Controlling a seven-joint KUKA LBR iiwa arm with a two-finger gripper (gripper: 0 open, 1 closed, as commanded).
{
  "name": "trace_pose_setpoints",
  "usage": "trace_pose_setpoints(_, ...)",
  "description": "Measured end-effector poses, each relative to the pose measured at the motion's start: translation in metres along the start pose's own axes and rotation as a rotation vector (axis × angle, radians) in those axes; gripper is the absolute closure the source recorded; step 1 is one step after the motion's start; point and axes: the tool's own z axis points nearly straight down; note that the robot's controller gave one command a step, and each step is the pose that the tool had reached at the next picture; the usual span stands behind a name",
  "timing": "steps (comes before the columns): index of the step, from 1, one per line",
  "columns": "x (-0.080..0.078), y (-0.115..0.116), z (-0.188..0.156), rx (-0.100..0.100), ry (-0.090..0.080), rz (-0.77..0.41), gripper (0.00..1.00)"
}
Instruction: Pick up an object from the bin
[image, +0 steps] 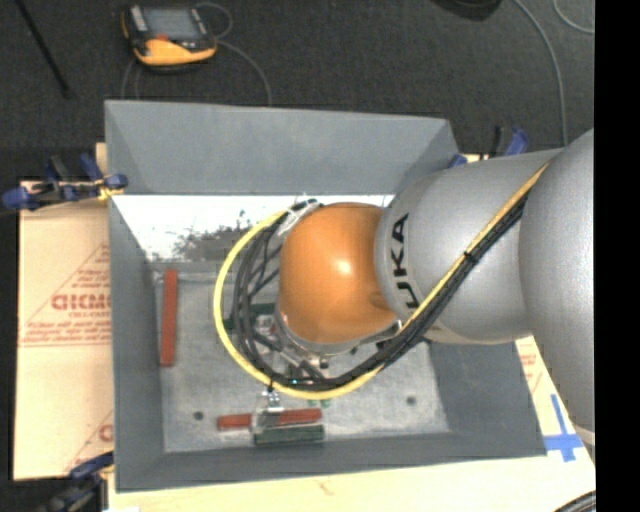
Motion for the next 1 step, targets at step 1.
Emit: trace_pose_setpoints(1,-0.0020,-0.0004,-0.0037,-0.002,-0.007,0.003,0.00)
